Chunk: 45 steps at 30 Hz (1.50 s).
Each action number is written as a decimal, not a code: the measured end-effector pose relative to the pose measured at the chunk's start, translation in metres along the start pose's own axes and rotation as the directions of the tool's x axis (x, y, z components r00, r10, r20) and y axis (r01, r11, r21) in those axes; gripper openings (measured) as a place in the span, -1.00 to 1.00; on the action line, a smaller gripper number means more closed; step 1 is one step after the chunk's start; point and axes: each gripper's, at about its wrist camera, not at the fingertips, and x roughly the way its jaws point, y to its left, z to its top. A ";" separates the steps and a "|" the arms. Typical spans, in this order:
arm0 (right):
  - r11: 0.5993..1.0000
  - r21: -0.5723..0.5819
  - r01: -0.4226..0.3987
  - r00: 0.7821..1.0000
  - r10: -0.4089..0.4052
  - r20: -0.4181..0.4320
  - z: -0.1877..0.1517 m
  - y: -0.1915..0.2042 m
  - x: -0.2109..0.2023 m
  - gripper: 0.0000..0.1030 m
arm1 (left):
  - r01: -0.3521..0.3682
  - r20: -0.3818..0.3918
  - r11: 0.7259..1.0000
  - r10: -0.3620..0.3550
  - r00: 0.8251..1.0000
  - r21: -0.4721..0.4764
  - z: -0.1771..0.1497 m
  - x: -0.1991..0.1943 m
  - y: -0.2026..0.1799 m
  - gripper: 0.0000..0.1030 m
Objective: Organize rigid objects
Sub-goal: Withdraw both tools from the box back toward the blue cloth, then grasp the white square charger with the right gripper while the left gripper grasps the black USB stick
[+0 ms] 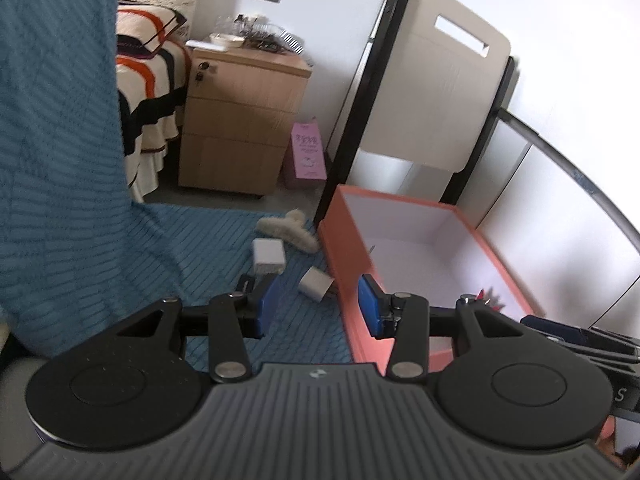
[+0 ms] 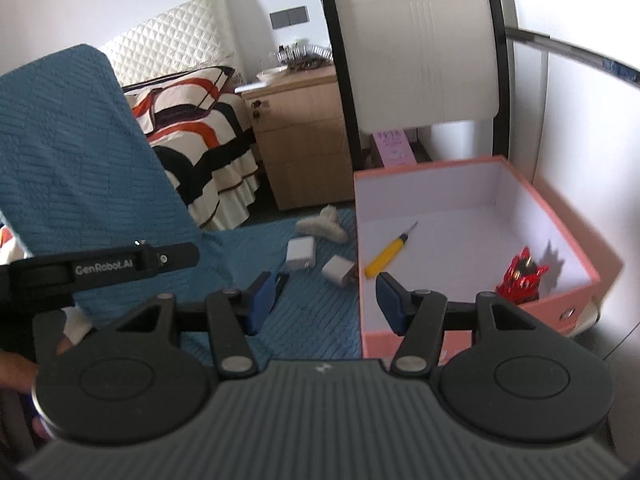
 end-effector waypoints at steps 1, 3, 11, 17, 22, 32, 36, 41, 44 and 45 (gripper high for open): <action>1.000 0.002 -0.002 1.000 0.002 -0.005 -0.004 0.002 0.000 0.14 | -0.003 -0.002 1.000 0.003 1.000 -0.005 -0.004 -0.001 0.003 -0.04; 1.000 -0.001 0.000 1.000 0.000 -0.014 -0.010 0.006 0.001 0.14 | -0.014 -0.010 1.000 0.014 1.000 -0.014 -0.009 -0.001 0.008 -0.04; 1.000 0.019 -0.005 0.999 0.006 -0.037 -0.029 0.015 -0.001 0.14 | -0.029 -0.039 0.999 0.028 0.999 -0.021 -0.030 -0.004 0.017 -0.04; 1.000 0.011 0.010 0.999 -0.009 -0.050 -0.039 0.020 0.002 0.14 | -0.032 -0.061 0.999 0.031 0.998 -0.028 -0.037 0.002 0.021 -0.04; 1.000 0.008 0.028 0.998 -0.028 -0.051 -0.039 0.026 0.007 0.14 | -0.030 -0.077 0.999 0.026 0.997 -0.043 -0.036 0.010 0.028 -0.04; 0.997 0.065 0.053 0.998 -0.050 -0.041 -0.035 0.041 0.041 0.14 | -0.013 -0.106 1.000 0.012 0.994 -0.004 -0.032 0.051 0.046 -0.04; 0.991 0.116 0.066 0.998 -0.064 -0.024 -0.028 0.043 0.060 0.14 | -0.005 -0.117 1.000 0.005 0.993 -0.001 -0.033 0.072 0.058 -0.04; 0.985 0.147 0.087 0.996 -0.085 -0.019 -0.021 0.045 0.089 0.14 | 0.014 -0.135 1.000 -0.017 0.991 -0.023 -0.031 0.106 0.078 -0.04; 0.984 0.149 0.095 0.995 -0.091 -0.034 -0.018 0.047 0.112 0.08 | 0.029 -0.144 0.999 -0.034 0.989 -0.032 -0.031 0.128 0.088 -0.06; 0.983 0.153 0.097 0.995 -0.093 -0.038 -0.017 0.047 0.119 0.06 | 0.031 -0.149 0.999 -0.036 0.988 -0.035 -0.031 0.136 0.090 -0.06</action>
